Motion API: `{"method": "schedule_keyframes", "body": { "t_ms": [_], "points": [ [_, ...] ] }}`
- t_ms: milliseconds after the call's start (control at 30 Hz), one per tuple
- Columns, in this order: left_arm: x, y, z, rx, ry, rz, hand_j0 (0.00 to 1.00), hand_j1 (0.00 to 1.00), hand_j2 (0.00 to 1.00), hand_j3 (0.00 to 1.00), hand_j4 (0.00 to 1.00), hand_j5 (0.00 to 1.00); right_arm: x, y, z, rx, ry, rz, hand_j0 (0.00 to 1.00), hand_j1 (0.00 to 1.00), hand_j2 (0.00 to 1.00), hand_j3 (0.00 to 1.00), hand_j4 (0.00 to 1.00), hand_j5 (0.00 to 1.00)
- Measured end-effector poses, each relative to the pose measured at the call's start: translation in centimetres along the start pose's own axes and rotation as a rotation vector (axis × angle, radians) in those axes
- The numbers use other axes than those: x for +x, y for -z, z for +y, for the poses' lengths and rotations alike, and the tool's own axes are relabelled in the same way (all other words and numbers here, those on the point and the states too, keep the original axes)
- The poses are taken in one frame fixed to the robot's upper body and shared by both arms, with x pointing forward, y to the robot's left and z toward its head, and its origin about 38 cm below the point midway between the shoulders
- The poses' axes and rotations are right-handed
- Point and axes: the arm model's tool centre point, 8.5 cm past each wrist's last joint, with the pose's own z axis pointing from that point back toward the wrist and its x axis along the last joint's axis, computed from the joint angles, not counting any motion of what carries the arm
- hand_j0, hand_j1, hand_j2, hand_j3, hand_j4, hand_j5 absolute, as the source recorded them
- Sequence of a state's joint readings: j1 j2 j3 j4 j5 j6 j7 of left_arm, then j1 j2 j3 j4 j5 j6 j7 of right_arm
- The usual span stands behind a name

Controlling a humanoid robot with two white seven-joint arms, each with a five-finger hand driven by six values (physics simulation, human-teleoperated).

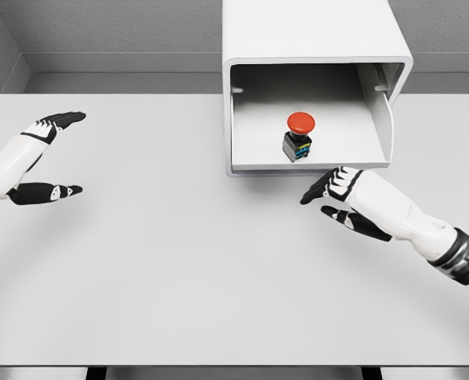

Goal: Slide open multi-storey tabletop storage cabinets and put open load switch and slide close multi-storey tabletop storage cabinets

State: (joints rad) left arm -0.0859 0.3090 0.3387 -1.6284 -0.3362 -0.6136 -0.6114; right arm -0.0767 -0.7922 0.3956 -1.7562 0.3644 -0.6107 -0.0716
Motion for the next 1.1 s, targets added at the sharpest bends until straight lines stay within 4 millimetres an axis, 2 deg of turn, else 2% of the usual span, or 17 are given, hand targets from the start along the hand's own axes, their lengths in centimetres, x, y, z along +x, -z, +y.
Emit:
{"method": "schedule_keyframes", "body": {
  "t_ms": [300, 433, 600, 933, 1100],
  "points": [
    [0.0, 0.0, 0.0, -0.001, 0.001, 0.001, 1.0, 1.0, 1.0, 1.0, 1.0, 1.0, -0.6, 0.3, -0.3, -0.003, -0.017, 0.008, 0.6, 0.6, 0.6, 0.6, 0.6, 0.6],
    [-0.1, 0.0, 0.0, -0.003, 0.003, 0.003, 1.0, 1.0, 1.0, 1.0, 1.0, 1.0, -1.2, 1.1, -0.9, -0.013, -0.032, 0.004, 0.6, 0.6, 0.6, 0.6, 0.6, 0.6],
    [-0.1, 0.0, 0.0, -0.004, 0.004, 0.003, 1.0, 1.0, 1.0, 1.0, 1.0, 1.0, -1.9, 1.4, -0.3, -0.005, -0.022, 0.016, 0.61, 0.61, 0.61, 0.61, 0.61, 0.61],
    [-0.1, 0.0, 0.0, -0.004, 0.004, 0.003, 1.0, 1.0, 1.0, 1.0, 1.0, 1.0, -3.6, 3.5, -0.6, -0.006, -0.033, 0.021, 0.63, 0.63, 0.63, 0.63, 0.63, 0.63],
    [-0.1, 0.0, 0.0, -0.004, 0.004, 0.003, 1.0, 1.0, 1.0, 1.0, 1.0, 1.0, -4.3, 3.9, 0.4, 0.024, -0.017, 0.035, 0.65, 0.65, 0.65, 0.65, 0.65, 0.65]
  ]
}}
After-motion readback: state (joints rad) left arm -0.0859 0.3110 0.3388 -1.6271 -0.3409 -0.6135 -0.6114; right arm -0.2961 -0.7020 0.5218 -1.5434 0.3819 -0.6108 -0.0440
